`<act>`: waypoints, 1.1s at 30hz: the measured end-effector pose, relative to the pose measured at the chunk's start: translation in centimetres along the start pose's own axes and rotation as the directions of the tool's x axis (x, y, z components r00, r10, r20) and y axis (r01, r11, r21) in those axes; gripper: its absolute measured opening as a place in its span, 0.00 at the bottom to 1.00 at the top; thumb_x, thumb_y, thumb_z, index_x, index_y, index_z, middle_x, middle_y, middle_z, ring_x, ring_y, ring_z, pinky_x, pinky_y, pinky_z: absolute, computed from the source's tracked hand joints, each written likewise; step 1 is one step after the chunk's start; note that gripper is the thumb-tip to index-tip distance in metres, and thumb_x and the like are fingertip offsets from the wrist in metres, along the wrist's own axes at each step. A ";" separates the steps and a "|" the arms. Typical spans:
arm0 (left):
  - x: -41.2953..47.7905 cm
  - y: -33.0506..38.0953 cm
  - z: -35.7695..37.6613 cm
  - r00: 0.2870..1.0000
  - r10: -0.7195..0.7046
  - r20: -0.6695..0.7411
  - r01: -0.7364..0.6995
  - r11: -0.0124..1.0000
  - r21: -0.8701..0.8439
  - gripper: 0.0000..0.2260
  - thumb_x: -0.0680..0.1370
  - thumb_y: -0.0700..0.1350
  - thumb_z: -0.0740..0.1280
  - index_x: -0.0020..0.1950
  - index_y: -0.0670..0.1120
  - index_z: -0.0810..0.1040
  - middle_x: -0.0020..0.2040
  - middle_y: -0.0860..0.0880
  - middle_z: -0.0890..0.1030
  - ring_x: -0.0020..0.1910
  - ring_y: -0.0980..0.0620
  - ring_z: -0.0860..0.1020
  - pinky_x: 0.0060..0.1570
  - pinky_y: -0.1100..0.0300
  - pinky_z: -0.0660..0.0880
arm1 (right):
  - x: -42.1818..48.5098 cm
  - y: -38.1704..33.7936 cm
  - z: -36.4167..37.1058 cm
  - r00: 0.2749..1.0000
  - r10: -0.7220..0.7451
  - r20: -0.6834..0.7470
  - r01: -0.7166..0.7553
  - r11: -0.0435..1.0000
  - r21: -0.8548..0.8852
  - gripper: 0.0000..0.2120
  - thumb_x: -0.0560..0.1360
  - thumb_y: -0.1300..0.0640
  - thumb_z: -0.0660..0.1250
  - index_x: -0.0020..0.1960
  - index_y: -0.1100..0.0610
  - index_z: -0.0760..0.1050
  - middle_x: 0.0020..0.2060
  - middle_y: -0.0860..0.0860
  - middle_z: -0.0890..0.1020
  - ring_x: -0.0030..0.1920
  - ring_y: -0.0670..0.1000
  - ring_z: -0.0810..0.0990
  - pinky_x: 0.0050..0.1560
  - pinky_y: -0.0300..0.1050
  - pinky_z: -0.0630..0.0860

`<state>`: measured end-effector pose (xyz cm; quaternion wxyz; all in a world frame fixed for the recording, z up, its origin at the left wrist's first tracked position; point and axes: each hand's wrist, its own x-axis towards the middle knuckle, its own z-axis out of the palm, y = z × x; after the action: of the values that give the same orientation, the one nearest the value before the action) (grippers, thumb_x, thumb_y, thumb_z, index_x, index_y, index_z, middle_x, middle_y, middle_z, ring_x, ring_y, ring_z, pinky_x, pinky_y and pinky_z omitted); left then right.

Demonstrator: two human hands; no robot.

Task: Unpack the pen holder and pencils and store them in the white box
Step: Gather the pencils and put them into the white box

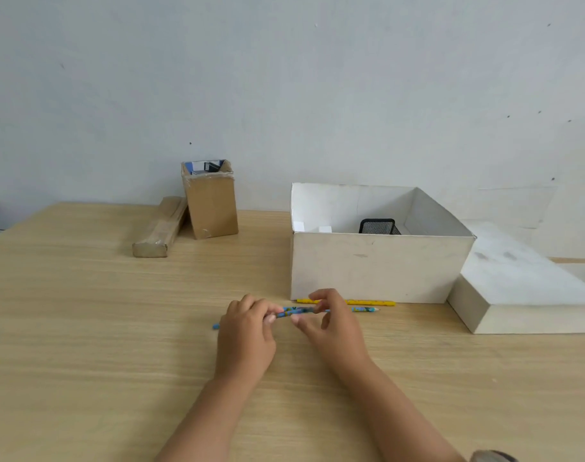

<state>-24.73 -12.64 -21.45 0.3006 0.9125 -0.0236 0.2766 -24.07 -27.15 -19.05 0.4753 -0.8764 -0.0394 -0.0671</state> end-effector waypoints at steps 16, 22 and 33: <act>2.3 5.7 3.8 0.939 0.056 0.339 -0.143 0.961 0.237 0.13 0.77 0.47 0.60 0.58 0.56 0.78 0.55 0.53 0.79 0.56 0.49 0.75 0.51 0.56 0.66 | 0.6 2.9 -6.7 0.919 0.295 -0.261 -0.051 0.747 0.663 0.09 0.76 0.56 0.65 0.43 0.62 0.78 0.28 0.53 0.74 0.19 0.46 0.69 0.19 0.37 0.68; 2.0 5.8 2.6 0.988 -0.089 0.123 0.101 0.990 -0.095 0.08 0.75 0.44 0.65 0.50 0.55 0.80 0.46 0.58 0.80 0.42 0.58 0.77 0.38 0.66 0.69 | 0.7 2.9 -5.9 0.919 0.275 -0.282 -0.038 0.774 0.631 0.09 0.74 0.56 0.68 0.41 0.62 0.76 0.29 0.55 0.74 0.19 0.48 0.69 0.20 0.39 0.70; 2.3 9.2 4.9 0.947 0.164 0.275 -0.105 0.971 -0.215 0.15 0.74 0.41 0.62 0.57 0.52 0.80 0.55 0.54 0.81 0.55 0.54 0.77 0.54 0.61 0.73 | 1.0 3.4 -6.6 0.876 0.291 -0.385 0.040 0.751 0.659 0.08 0.74 0.58 0.69 0.43 0.64 0.78 0.31 0.53 0.79 0.20 0.41 0.70 0.21 0.35 0.66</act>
<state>-22.34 -22.67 -18.59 0.3634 0.9050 -0.1573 0.1554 -23.21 -34.53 -18.18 0.7470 -0.6151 0.1158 -0.2241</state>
